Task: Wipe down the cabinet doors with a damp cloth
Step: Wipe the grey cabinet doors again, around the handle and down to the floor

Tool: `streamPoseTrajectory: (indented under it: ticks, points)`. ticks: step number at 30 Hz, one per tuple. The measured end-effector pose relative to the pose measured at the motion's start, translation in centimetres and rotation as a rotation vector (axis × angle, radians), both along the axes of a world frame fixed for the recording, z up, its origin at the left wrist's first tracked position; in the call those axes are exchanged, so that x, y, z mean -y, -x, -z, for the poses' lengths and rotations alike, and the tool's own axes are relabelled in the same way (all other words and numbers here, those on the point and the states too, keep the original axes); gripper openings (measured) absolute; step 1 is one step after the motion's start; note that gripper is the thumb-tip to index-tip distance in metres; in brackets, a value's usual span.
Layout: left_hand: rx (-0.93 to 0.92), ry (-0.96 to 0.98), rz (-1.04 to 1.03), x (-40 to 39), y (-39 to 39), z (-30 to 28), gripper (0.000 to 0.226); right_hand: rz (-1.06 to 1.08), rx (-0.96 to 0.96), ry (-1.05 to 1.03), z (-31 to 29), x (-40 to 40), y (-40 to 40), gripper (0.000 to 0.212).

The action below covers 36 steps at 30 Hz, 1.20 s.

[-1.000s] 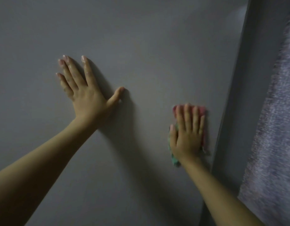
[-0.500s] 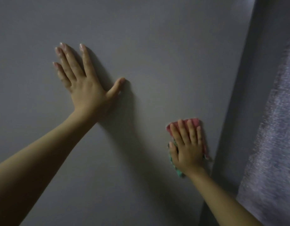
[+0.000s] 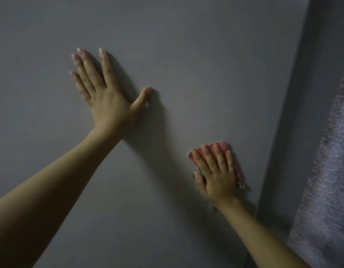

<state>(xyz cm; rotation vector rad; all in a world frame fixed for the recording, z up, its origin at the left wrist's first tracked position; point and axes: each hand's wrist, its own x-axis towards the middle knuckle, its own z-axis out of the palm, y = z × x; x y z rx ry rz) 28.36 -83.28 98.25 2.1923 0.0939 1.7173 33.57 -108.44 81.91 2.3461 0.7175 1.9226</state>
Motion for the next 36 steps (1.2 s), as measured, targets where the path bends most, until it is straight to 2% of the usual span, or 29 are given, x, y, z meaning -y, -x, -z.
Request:
streamPoseTrajectory:
  ticks: [2, 5, 6, 7, 8, 10, 12, 13, 15, 19, 20, 22, 24, 25, 27, 29, 31, 33, 34, 36]
  points:
    - [0.005, -0.022, 0.058, -0.8, 0.5, 0.2, 0.100, 0.034, 0.005, -0.143, -1.4, -0.3, -0.3, 0.050]
    - [0.029, -0.060, 0.097, -2.5, 1.5, 1.3, 0.086, 0.118, 0.016, -0.614, -5.7, -4.2, 0.0, 0.055]
    - [0.030, -0.053, 0.084, -2.9, 1.8, 1.9, 0.082, 0.104, 0.015, -0.692, -6.8, -6.1, 0.2, 0.057]
    - [0.023, -0.035, 0.068, -3.2, 1.9, 2.7, 0.079, 0.068, 0.010, -0.657, -7.2, -8.1, 0.6, 0.057]
    - [0.016, -0.009, 0.059, -3.2, 2.0, 3.6, 0.076, 0.021, 0.005, -0.531, -6.7, -9.8, 1.0, 0.056]
    - [-0.004, 0.037, 0.059, -3.0, 2.4, 5.5, 0.072, -0.073, 0.008, -0.171, -4.2, -11.7, 1.4, 0.053]
    - [-0.025, 0.051, 0.058, -2.9, 3.2, 7.6, 0.071, -0.135, 0.019, 0.078, -2.3, -10.4, 1.2, 0.051]
    - [-0.030, 0.055, 0.056, -3.1, 3.5, 8.4, 0.070, -0.147, 0.030, 0.120, -2.2, -9.3, 1.0, 0.051]
    - [-0.042, 0.085, 0.039, -4.4, 4.2, 9.4, 0.070, -0.110, 0.041, 0.054, -3.2, -8.0, 0.7, 0.054]
    - [-0.081, 0.152, -0.005, -7.4, 4.6, 10.3, 0.073, -0.001, 0.060, -0.415, -9.1, -12.5, 1.1, 0.056]
    - [-0.094, 0.155, -0.003, -7.8, 4.6, 10.4, 0.073, -0.019, 0.056, -0.450, -10.3, -14.6, 1.3, 0.056]
    - [-0.121, 0.147, -0.011, -8.5, 4.5, 10.7, 0.072, -0.115, 0.060, -0.288, -10.6, -18.8, 1.8, 0.055]
    - [-0.138, 0.128, -0.023, -9.0, 4.6, 11.0, 0.070, -0.196, 0.061, 0.034, -7.9, -20.7, 2.3, 0.052]
    - [-0.140, 0.118, -0.019, -9.3, 4.7, 11.1, 0.068, -0.223, 0.055, 0.172, -6.3, -20.3, 2.4, 0.051]
    - [-0.132, 0.096, 0.010, -9.9, 5.2, 11.1, 0.067, -0.240, 0.043, 0.285, -4.7, -17.7, 2.1, 0.053]
    - [-0.104, 0.082, 0.032, -11.3, 5.9, 11.1, 0.066, -0.186, 0.073, 0.218, -5.7, -15.3, 1.6, 0.055]
    - [-0.073, 0.101, 0.040, -12.4, 6.2, 10.9, 0.065, -0.098, 0.113, -0.005, -9.5, -15.0, 1.3, 0.056]
    - [-0.058, 0.134, 0.043, -13.6, 6.4, 10.9, 0.065, -0.050, 0.162, -0.260, -13.9, -18.3, 1.4, 0.055]
    - [-0.060, 0.143, 0.047, -13.9, 6.3, 11.0, 0.066, -0.056, 0.160, -0.318, -15.2, -20.7, 1.7, 0.056]
    - [-0.077, 0.154, 0.052, -14.8, 6.1, 11.3, 0.066, -0.148, 0.137, -0.197, -14.6, -25.7, 2.3, 0.055]
